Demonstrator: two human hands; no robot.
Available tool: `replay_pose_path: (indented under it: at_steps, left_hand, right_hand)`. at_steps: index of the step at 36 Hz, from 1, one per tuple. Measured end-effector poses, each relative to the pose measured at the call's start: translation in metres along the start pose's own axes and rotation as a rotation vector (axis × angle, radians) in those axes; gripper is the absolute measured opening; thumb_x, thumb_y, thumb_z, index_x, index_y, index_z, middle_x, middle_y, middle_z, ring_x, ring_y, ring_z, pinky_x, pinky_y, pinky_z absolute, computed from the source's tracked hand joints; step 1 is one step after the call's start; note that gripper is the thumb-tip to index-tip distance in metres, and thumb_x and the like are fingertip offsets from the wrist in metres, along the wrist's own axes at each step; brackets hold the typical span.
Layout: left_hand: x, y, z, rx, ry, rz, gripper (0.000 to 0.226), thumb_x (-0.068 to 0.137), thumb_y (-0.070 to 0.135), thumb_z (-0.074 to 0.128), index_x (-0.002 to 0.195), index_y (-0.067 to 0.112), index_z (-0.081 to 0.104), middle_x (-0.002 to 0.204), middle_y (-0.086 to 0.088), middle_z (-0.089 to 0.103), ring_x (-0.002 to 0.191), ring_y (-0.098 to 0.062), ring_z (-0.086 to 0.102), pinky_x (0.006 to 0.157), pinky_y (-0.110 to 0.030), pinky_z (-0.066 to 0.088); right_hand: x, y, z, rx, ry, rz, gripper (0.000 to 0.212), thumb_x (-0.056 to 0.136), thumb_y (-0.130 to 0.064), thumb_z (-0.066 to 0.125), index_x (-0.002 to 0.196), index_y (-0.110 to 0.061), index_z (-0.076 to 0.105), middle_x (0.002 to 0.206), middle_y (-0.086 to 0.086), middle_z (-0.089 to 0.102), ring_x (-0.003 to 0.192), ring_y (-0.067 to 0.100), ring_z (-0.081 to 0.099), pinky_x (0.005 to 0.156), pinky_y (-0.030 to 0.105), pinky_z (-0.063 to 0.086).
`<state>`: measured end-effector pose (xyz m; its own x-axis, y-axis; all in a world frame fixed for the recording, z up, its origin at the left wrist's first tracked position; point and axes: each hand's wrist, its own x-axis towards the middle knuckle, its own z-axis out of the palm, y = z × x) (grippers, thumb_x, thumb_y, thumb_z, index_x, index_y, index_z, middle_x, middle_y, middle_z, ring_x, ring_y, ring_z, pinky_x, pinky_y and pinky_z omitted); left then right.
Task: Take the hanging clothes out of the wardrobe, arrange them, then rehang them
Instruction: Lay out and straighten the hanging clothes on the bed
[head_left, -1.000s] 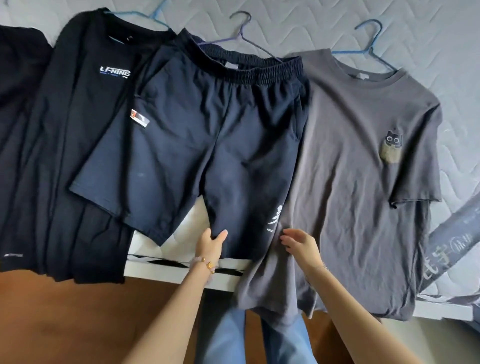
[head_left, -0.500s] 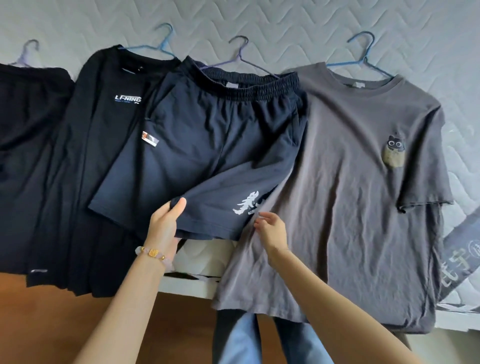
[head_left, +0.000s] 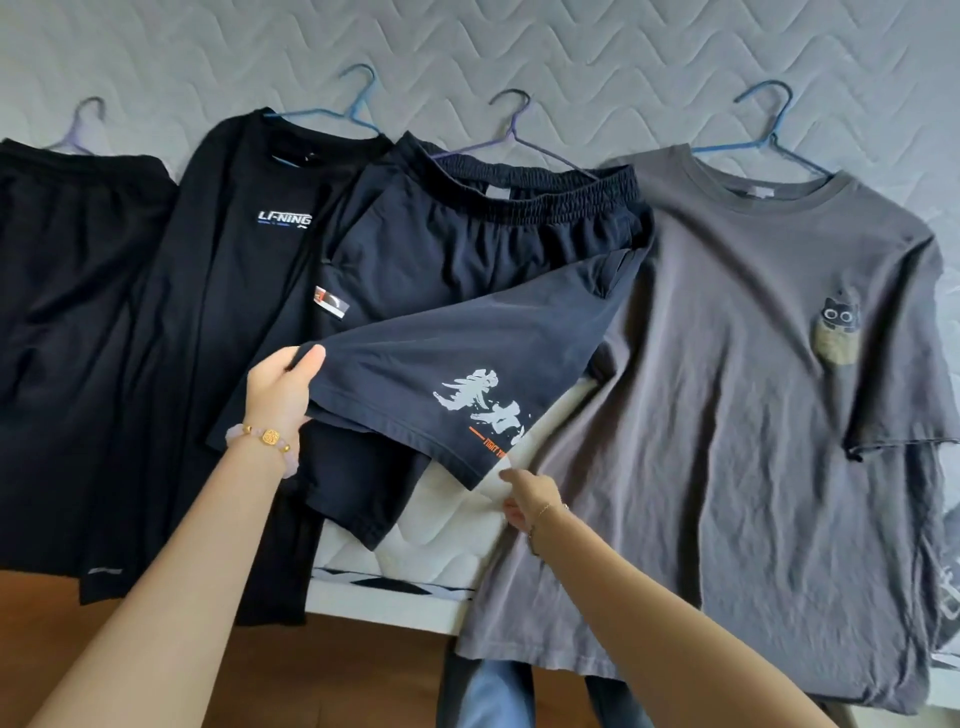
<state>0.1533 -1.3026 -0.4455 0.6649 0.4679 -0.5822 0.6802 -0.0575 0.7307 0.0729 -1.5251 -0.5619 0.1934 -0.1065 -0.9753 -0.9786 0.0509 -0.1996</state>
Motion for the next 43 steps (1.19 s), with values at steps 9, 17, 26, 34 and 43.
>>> replay_pose_path:
  at_steps: [9, 17, 26, 34, 43]
  left_hand:
    - [0.019, -0.007, -0.007, 0.033, -0.041, -0.055, 0.018, 0.092, 0.028, 0.058, 0.102, 0.015, 0.067, 0.111, 0.000, 0.065, 0.106, -0.017, 0.060, 0.093, -0.037, 0.047]
    - [-0.002, -0.006, -0.012, -0.015, -0.069, -0.013, 0.013, 0.092, 0.023, 0.058, 0.083, 0.018, 0.064, 0.095, 0.005, 0.067, 0.095, -0.013, 0.061, 0.087, -0.035, 0.049]
    - [-0.094, -0.113, 0.028, -0.052, -0.293, -0.316, 0.018, 0.089, 0.017, 0.063, 0.102, 0.005, 0.064, 0.103, -0.007, 0.071, 0.096, -0.021, 0.065, 0.077, -0.026, 0.053]
    - [-0.117, -0.205, 0.098, 0.242, -0.522, -0.525, 0.020, 0.089, 0.002, 0.055, 0.076, 0.014, 0.044, 0.085, -0.007, 0.061, 0.066, -0.015, 0.061, 0.047, -0.019, 0.051]
    - [-0.087, -0.190, 0.041, 0.424, -0.404, -0.309, 0.015, 0.085, 0.005, 0.059, 0.098, 0.011, 0.062, 0.099, -0.013, 0.068, 0.091, -0.026, 0.065, 0.071, -0.028, 0.050]
  right_hand:
    - [-0.003, -0.024, 0.036, 0.382, -0.139, -0.082, 0.015, 0.085, -0.021, 0.064, 0.078, -0.021, 0.051, 0.069, -0.002, 0.053, 0.066, 0.007, 0.050, 0.072, 0.025, 0.045]
    - [-0.077, -0.045, -0.010, 0.439, -0.040, -0.387, 0.016, 0.086, -0.008, 0.051, 0.091, -0.014, 0.065, 0.083, 0.002, 0.070, 0.075, 0.017, 0.064, 0.066, 0.025, 0.051]
    - [-0.115, 0.024, -0.141, -0.043, 0.387, -0.632, 0.019, 0.088, -0.012, 0.059, 0.071, -0.006, 0.054, 0.063, -0.002, 0.061, 0.063, 0.006, 0.051, 0.055, 0.019, 0.037]
    - [0.002, 0.095, -0.224, -0.199, 0.620, -0.156, 0.016, 0.085, -0.016, 0.063, 0.083, -0.001, 0.069, 0.058, 0.005, 0.064, 0.065, 0.030, 0.067, 0.063, 0.035, 0.050]
    - [0.020, 0.061, -0.188, -0.357, 0.817, -0.204, 0.031, 0.064, -0.025, 0.047, 0.077, -0.005, 0.068, 0.075, 0.019, 0.059, 0.068, 0.037, 0.057, 0.065, 0.042, 0.054]
